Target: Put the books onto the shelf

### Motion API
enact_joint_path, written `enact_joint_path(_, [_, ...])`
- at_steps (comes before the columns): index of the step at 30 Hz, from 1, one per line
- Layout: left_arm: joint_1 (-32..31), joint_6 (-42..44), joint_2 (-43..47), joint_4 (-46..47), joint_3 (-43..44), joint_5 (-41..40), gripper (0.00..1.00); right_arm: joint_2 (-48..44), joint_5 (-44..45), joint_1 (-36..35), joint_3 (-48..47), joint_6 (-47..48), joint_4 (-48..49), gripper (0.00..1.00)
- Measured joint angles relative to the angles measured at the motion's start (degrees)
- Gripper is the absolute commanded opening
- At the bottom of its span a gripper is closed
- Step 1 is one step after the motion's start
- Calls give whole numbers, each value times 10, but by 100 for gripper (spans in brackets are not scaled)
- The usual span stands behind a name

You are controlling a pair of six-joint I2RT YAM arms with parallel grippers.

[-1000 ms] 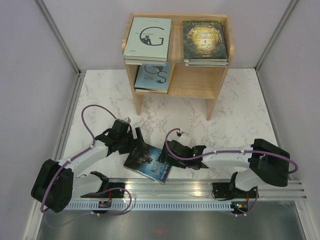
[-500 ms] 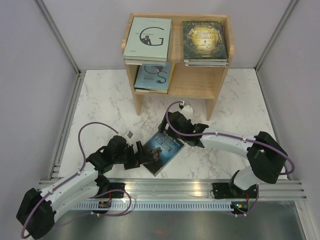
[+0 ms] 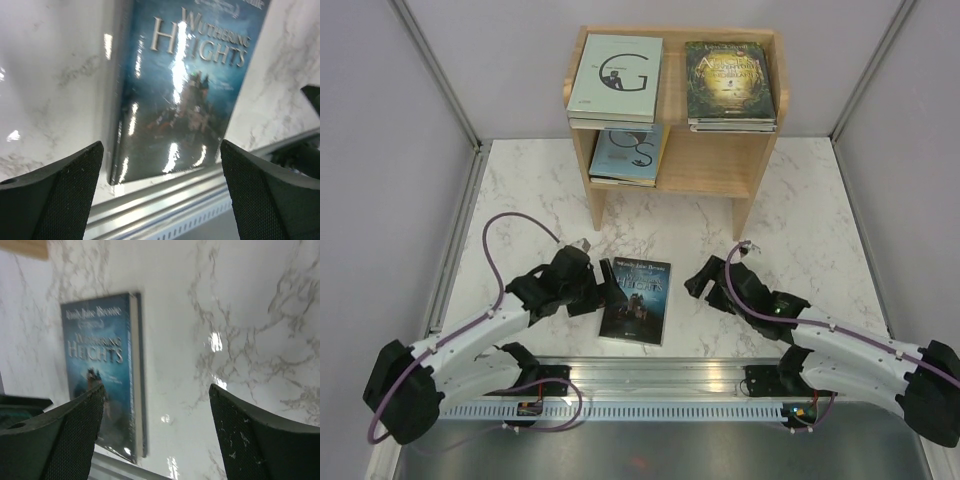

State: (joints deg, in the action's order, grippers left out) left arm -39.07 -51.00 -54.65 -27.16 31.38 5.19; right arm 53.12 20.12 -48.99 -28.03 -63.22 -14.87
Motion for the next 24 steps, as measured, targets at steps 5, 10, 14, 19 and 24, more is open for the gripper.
enact_joint_path(5, [22,27,-59,18,8,-36,100,14,-95,0,118,-26,99,88])
enact_joint_path(10, [38,41,-78,94,-34,-27,100,109,-146,0,118,-35,235,88])
enact_joint_path(14, [39,44,-92,182,-71,15,100,213,-188,0,105,-49,372,87])
enact_joint_path(19, [44,59,-109,280,-100,81,99,335,-224,2,86,-71,529,84])
enact_joint_path(24, [52,64,-124,411,-150,162,98,425,-250,-3,68,-94,644,83])
